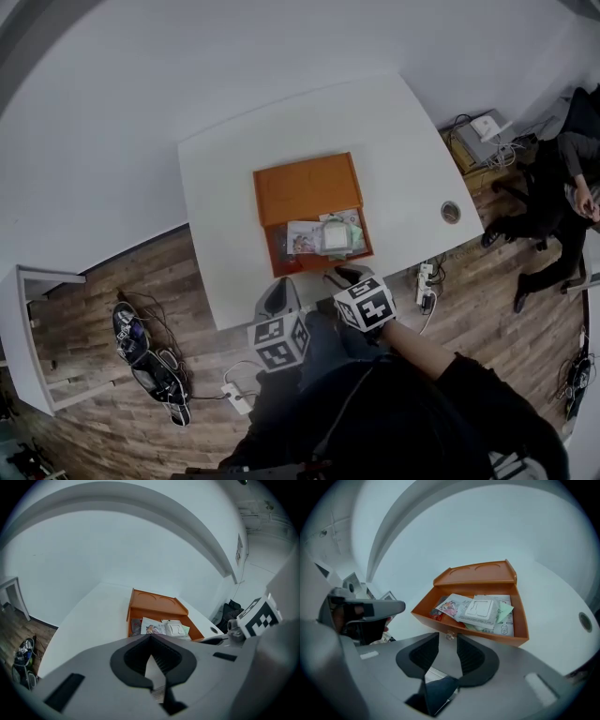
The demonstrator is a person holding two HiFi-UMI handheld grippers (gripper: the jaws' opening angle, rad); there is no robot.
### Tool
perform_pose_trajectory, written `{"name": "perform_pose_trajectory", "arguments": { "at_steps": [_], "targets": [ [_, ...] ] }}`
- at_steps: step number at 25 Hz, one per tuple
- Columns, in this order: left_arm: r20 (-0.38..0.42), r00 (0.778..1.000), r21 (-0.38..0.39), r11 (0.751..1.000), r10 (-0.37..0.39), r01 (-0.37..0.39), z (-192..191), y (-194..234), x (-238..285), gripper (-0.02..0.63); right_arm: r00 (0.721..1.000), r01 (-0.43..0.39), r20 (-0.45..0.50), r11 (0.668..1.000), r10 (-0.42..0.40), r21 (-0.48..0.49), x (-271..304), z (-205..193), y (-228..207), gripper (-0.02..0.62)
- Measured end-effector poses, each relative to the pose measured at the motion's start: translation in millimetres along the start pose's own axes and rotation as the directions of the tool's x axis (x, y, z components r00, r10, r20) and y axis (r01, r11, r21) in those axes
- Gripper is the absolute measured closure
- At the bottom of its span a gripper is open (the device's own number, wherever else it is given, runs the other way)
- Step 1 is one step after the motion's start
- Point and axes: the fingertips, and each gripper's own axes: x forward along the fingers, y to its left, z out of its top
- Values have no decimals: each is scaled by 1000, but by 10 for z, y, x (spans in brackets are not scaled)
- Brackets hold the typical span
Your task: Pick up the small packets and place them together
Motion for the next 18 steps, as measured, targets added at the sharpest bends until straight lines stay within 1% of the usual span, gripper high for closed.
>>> {"name": "perform_pose_trajectory", "arguments": {
  "at_steps": [3,5,6,8,9,10,11,15,16,18],
  "targets": [
    [-4,1000,2,1000,-15,15,39,34,12,607,999,-35,39,999,36,-20,-241,177,-20,480],
    [-9,1000,5,1000,-30,30,63,45,33,607,998,-31,58,996,36,-82,-361,371,-77,468],
    [-11,999,4,999,-39,39,74,45,46,607,998,-29,51,991,36,-129,-382,458,-107,466],
    [-16,998,-1,998,-59,59,98,42,67,607,999,-43,-5,972,43,-230,-337,571,-165,433],
    [-17,998,-2,998,-66,66,110,44,69,607,998,-59,-48,960,47,-275,-284,594,-187,429],
    [-16,997,-2,997,-73,73,122,48,63,607,994,-76,-95,946,49,-316,-223,600,-206,406],
    [-14,997,-1,997,-80,80,134,51,56,607,989,-91,-141,930,43,-356,-162,595,-230,399],
    [-6,995,8,995,-100,100,174,62,72,607,962,-108,-271,854,-39,-508,45,591,-402,396],
    [-7,995,8,995,-101,102,178,83,81,607,952,-120,-302,838,-55,-532,98,577,-434,396],
    [-10,994,5,994,-105,105,204,130,104,607,926,-152,-370,817,-79,-556,192,524,-483,396]
  ]
}}
